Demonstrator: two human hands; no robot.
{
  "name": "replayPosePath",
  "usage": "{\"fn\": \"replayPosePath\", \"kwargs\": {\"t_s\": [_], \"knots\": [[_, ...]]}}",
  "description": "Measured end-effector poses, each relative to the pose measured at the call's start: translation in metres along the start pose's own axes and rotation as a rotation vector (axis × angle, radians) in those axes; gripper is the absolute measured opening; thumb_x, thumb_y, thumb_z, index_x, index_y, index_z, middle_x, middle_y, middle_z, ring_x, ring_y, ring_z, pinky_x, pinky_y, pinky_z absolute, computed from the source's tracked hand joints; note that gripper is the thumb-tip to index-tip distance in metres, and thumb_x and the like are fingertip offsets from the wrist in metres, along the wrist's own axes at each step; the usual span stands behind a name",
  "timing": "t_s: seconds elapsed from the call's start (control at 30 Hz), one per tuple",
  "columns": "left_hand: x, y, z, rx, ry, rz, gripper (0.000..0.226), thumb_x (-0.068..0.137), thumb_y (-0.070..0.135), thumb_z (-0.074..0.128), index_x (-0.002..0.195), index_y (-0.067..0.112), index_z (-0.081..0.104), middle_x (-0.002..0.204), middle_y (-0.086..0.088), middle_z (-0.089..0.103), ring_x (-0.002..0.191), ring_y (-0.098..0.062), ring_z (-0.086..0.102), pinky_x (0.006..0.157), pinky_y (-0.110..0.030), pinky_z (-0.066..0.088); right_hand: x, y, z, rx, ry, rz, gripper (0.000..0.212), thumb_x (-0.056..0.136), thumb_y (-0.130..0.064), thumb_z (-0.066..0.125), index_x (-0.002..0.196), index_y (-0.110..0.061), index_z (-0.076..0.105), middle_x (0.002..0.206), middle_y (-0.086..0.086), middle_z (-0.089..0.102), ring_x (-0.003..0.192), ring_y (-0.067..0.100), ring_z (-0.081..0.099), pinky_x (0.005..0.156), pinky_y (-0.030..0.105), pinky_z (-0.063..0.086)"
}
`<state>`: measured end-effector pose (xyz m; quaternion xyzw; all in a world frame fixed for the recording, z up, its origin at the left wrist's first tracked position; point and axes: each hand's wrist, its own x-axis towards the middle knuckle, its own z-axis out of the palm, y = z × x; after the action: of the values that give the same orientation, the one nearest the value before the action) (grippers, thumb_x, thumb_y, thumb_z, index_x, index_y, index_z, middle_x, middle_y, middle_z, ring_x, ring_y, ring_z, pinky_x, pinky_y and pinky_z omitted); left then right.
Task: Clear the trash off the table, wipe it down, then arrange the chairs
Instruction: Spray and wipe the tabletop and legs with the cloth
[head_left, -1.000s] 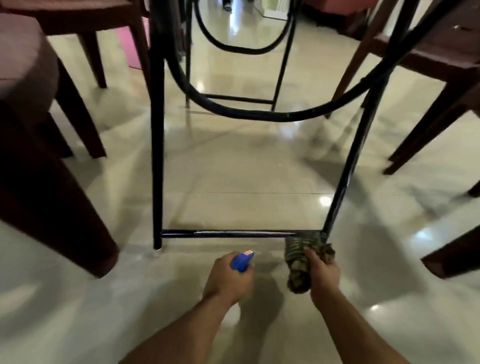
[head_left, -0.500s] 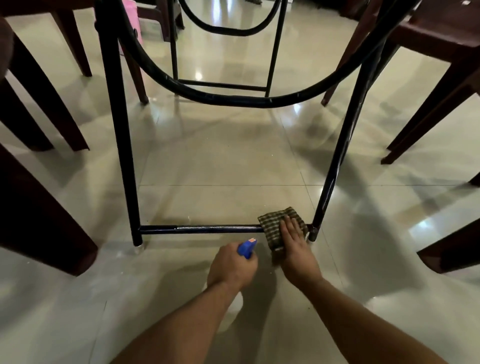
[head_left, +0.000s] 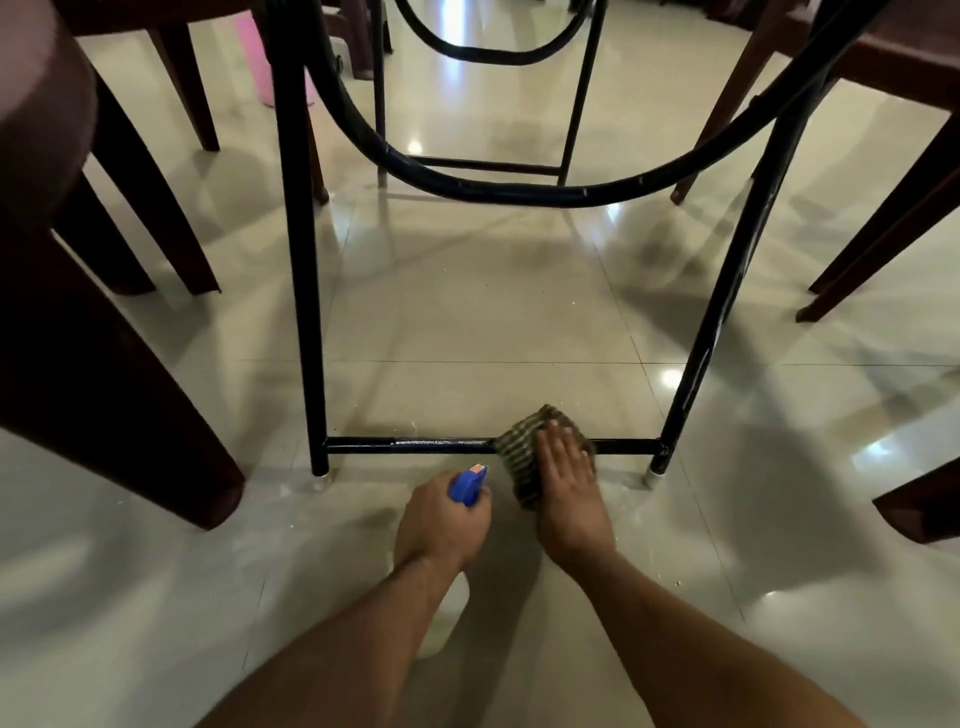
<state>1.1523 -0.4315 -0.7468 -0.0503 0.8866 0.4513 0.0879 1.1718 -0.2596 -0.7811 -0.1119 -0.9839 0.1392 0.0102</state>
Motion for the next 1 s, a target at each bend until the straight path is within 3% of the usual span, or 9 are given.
{"fn": "replayPosePath", "kwargs": {"t_s": [0.07,0.13,0.2,0.3,0.37,0.47,0.57,0.83,1.0], "knots": [[-0.002,-0.007,-0.01,-0.013,0.004,-0.017,0.027,0.087,0.036,0.065,0.066,0.024,0.052,0.058,0.006,0.051,0.053,-0.017,0.046,0.057,-0.029,0.043,0.003,-0.011,-0.001,0.047,0.068,0.362,0.099,0.092,-0.009,0.057,0.155,-0.013,-0.019,0.157,0.004,-0.033,0.148,0.022,-0.029,0.12,0.038,-0.015],[-0.002,-0.013,-0.021,-0.037,0.026,-0.025,0.025,0.088,0.035,0.066,0.069,0.024,0.054,0.058,0.006,0.051,0.052,-0.015,0.045,0.056,-0.027,0.04,0.008,-0.04,-0.004,0.138,0.057,0.53,0.095,0.095,-0.011,0.052,0.153,-0.006,-0.021,0.153,0.009,-0.038,0.149,0.03,-0.026,0.12,0.042,-0.009],[0.0,-0.018,-0.033,-0.05,0.046,-0.047,0.018,0.09,0.032,0.067,0.077,0.023,0.059,0.06,0.005,0.052,0.053,-0.012,0.046,0.054,-0.025,0.039,0.005,-0.069,0.002,0.116,0.0,0.328,0.087,0.098,-0.013,0.044,0.15,-0.004,-0.024,0.153,0.013,-0.037,0.148,0.033,-0.027,0.121,0.044,-0.011],[0.008,-0.026,-0.056,-0.051,0.079,-0.074,0.013,0.089,0.031,0.067,0.083,0.02,0.065,0.07,0.001,0.063,0.065,-0.02,0.06,0.063,-0.031,0.051,-0.006,-0.098,0.008,0.024,-0.132,-0.219,0.083,0.1,-0.02,0.041,0.152,-0.011,-0.022,0.155,0.006,-0.036,0.146,0.025,-0.032,0.12,0.037,-0.018],[0.012,-0.034,-0.072,-0.011,0.1,-0.088,0.014,0.088,0.032,0.067,0.078,0.023,0.062,0.071,0.001,0.063,0.069,-0.022,0.062,0.067,-0.034,0.052,0.0,-0.096,0.015,-0.022,-0.159,-0.359,0.08,0.098,-0.021,0.039,0.155,-0.015,-0.017,0.157,0.002,-0.032,0.148,0.021,-0.028,0.121,0.035,-0.017],[0.014,-0.044,-0.089,-0.003,0.122,-0.137,0.023,0.087,0.033,0.063,0.07,0.021,0.053,0.068,-0.002,0.059,0.065,-0.026,0.059,0.065,-0.036,0.051,0.004,-0.085,0.028,-0.03,0.044,0.024,0.082,0.092,-0.018,0.04,0.156,-0.009,-0.01,0.162,0.008,-0.02,0.15,0.024,-0.022,0.122,0.039,-0.016],[0.012,-0.054,-0.103,-0.065,0.149,-0.184,0.021,0.086,0.037,0.061,0.073,0.021,0.056,0.071,-0.004,0.062,0.066,-0.026,0.061,0.069,-0.04,0.058,0.004,-0.111,0.031,0.017,0.023,0.36,0.088,0.099,-0.029,0.048,0.154,0.0,-0.014,0.163,0.02,-0.02,0.15,0.034,-0.022,0.121,0.042,-0.011],[0.016,-0.084,-0.131,-0.062,0.223,-0.167,0.013,0.09,0.03,0.067,0.095,0.018,0.069,0.09,-0.004,0.071,0.083,-0.025,0.066,0.081,-0.04,0.056,0.005,-0.22,0.047,-0.084,-0.214,-0.385,0.075,0.101,-0.026,0.034,0.156,-0.006,-0.014,0.164,0.013,-0.021,0.15,0.027,-0.024,0.121,0.041,-0.016],[0.015,-0.093,-0.121,-0.104,0.156,-0.201,0.014,0.091,0.031,0.067,0.098,0.019,0.07,0.086,-0.004,0.07,0.076,-0.02,0.066,0.076,-0.039,0.057,0.015,-0.19,0.036,-0.222,-0.205,-0.632,0.069,0.1,-0.035,0.028,0.159,-0.016,-0.002,0.167,0.005,-0.012,0.153,0.023,-0.013,0.124,0.049,-0.003]]}}
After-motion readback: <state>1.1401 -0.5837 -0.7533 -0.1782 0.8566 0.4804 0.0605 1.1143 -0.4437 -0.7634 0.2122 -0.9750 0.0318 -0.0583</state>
